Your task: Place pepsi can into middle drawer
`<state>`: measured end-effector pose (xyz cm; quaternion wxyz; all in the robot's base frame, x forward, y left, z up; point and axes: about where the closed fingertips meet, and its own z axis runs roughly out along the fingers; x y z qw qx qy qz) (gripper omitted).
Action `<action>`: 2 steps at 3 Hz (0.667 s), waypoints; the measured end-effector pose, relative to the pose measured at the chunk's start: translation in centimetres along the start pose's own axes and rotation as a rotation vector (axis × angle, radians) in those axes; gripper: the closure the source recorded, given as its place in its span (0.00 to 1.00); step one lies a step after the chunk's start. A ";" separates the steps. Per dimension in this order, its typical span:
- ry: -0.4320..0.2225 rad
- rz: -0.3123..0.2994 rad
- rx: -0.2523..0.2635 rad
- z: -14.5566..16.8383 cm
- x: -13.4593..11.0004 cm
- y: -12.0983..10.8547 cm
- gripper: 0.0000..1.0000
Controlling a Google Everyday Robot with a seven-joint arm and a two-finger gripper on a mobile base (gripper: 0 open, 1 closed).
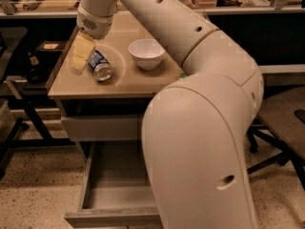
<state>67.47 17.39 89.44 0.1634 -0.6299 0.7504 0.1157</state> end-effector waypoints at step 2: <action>0.013 0.050 -0.036 2.6 0.8 -2.1 0.00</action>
Offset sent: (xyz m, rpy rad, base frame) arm 0.0379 -0.0153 -0.0320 -0.0247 0.0945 -0.0597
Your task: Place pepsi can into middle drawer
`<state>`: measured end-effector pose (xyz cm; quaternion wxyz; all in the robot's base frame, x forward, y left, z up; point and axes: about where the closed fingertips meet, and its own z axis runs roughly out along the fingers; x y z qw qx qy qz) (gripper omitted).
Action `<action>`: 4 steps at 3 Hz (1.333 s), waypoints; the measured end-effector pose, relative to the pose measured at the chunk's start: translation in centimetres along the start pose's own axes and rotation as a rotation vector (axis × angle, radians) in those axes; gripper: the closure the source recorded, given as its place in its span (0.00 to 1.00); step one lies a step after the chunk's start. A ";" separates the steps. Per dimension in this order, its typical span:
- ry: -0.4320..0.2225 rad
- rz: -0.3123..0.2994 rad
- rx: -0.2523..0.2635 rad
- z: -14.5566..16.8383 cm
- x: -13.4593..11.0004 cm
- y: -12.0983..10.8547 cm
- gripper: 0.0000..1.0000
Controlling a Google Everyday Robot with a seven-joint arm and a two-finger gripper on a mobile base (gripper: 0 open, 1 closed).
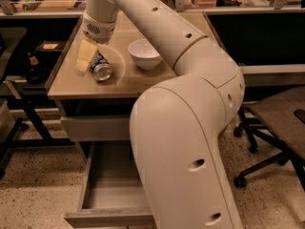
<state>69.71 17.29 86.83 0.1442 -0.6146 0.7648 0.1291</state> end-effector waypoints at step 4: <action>-0.008 0.093 -0.059 3.2 0.4 -2.7 0.00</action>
Offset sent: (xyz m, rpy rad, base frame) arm 0.0329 -0.0190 -0.0183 -0.0045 0.0832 -0.0460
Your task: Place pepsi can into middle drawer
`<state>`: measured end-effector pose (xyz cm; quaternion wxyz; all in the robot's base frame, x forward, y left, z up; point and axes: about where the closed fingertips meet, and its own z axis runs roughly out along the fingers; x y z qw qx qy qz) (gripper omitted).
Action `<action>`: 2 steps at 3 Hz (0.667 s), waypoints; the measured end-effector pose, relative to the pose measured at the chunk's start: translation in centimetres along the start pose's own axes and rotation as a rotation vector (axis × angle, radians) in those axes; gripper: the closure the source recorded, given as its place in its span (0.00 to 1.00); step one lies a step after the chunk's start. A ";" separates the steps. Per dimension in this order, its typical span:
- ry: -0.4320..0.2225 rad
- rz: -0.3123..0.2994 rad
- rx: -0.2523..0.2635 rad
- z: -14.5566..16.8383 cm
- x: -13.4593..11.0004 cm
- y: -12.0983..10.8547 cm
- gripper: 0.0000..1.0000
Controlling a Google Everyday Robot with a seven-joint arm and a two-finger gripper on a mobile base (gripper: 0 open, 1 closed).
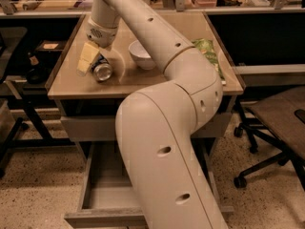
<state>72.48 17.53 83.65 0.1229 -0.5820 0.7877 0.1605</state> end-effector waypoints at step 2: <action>0.008 0.050 -0.030 1.8 -0.2 0.0 0.15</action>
Offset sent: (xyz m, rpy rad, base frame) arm -0.0082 -0.0001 -0.0201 -0.0416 0.1131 -0.0319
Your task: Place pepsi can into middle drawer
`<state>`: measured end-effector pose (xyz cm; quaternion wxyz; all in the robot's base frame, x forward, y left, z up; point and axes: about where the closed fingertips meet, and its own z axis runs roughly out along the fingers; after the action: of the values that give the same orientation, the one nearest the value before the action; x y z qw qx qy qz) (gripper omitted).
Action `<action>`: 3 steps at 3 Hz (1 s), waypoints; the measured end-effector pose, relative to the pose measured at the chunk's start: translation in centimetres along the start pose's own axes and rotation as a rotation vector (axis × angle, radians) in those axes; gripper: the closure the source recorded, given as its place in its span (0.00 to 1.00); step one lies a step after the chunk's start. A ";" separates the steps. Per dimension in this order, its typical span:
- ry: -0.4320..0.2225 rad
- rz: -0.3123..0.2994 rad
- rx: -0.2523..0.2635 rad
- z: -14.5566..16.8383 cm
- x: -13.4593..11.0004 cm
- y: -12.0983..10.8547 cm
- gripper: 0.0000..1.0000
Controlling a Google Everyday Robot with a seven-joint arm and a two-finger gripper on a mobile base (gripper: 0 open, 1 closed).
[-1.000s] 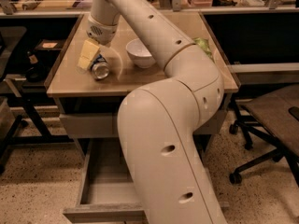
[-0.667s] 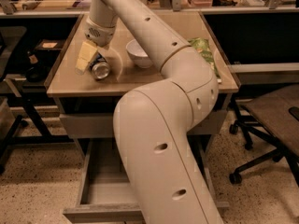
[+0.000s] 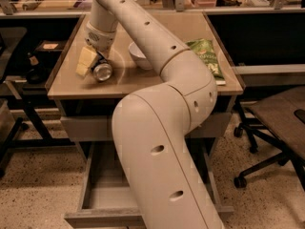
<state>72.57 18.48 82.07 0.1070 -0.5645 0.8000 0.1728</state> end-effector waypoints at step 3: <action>0.000 0.000 0.000 0.0 0.0 0.0 0.85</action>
Offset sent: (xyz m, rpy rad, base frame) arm 0.0000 0.0001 -0.0001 0.0000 0.0002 -0.0001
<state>72.57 18.48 82.05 0.1069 -0.5644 0.8001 0.1729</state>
